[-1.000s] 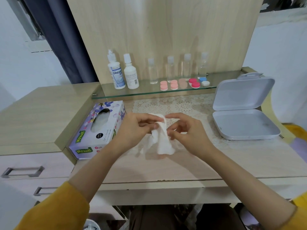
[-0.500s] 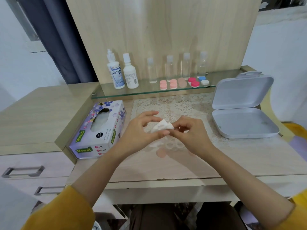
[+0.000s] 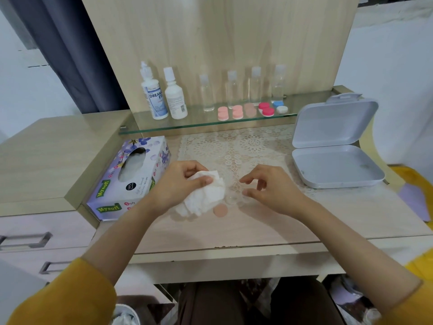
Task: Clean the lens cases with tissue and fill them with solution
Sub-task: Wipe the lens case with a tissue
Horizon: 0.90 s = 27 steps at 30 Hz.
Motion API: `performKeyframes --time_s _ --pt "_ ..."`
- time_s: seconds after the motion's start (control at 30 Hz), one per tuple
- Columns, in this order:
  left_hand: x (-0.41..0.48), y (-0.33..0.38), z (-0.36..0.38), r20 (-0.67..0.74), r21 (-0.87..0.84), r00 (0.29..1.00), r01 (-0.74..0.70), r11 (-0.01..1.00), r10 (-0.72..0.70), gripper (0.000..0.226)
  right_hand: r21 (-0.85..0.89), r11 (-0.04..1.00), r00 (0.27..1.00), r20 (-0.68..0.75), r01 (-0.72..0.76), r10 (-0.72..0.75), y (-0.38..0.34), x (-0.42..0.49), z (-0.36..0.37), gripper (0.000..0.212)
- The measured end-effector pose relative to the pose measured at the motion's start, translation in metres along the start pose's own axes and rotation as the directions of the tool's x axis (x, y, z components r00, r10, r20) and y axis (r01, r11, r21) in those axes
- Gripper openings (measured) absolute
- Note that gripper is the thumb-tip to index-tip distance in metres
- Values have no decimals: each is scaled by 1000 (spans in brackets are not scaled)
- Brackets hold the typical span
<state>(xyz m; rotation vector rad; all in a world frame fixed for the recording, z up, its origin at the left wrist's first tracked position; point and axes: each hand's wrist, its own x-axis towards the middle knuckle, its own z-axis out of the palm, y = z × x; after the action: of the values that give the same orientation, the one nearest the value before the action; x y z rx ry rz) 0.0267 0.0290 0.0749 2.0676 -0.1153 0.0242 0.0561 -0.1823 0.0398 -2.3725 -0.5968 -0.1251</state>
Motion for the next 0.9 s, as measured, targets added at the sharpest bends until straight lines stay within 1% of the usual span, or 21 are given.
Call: performKeyframes --time_s 0.03,0.1,0.2,0.27,0.4,0.5,0.6,0.67,0.73,0.8,0.83,0.9 --pt "1 -2 0 6 15 1000 5 1000 -5 5 -86 996 999 52 -4 8 2 0 1 30" --pt "2 -6 3 31 29 999 14 999 -15 6 -200 980 993 114 -14 37 4 -1 3 40" --pt "4 -11 12 76 81 997 19 997 -25 9 -254 967 990 126 -31 65 8 -3 8 41" --pt "6 -17 18 87 135 996 2 991 -14 9 -235 971 990 117 -45 75 10 -3 11 42" --pt "12 -28 25 81 114 997 -10 993 0 15 -186 981 993 91 -60 78 11 -3 16 46" --pt "16 -35 29 61 111 998 -15 994 8 17 -176 983 995 73 -50 64 11 -4 20 38" --pt "19 -37 35 18 61 1000 -13 998 12 17 -140 989 996 69 -49 59 13 -5 21 32" --pt "20 -36 40 -20 25 999 -33 999 33 15 -95 995 998 36 -41 44 14 -7 22 28" --pt "19 -38 48 -69 16 995 -66 998 67 16 -38 999 999 -26 -22 21 15 -10 25 18" --pt "16 -40 56 -115 46 987 -106 993 110 17 -8 1000 997 -83 2 -3 15 -14 30 11" --pt "15 -42 59 -138 94 978 -144 985 156 17 3 1000 995 -103 11 -10 16 -16 31 10" --pt "14 -47 61 -169 216 935 -274 937 313 13 20 1000 992 -126 22 -20 17 -17 33 9"
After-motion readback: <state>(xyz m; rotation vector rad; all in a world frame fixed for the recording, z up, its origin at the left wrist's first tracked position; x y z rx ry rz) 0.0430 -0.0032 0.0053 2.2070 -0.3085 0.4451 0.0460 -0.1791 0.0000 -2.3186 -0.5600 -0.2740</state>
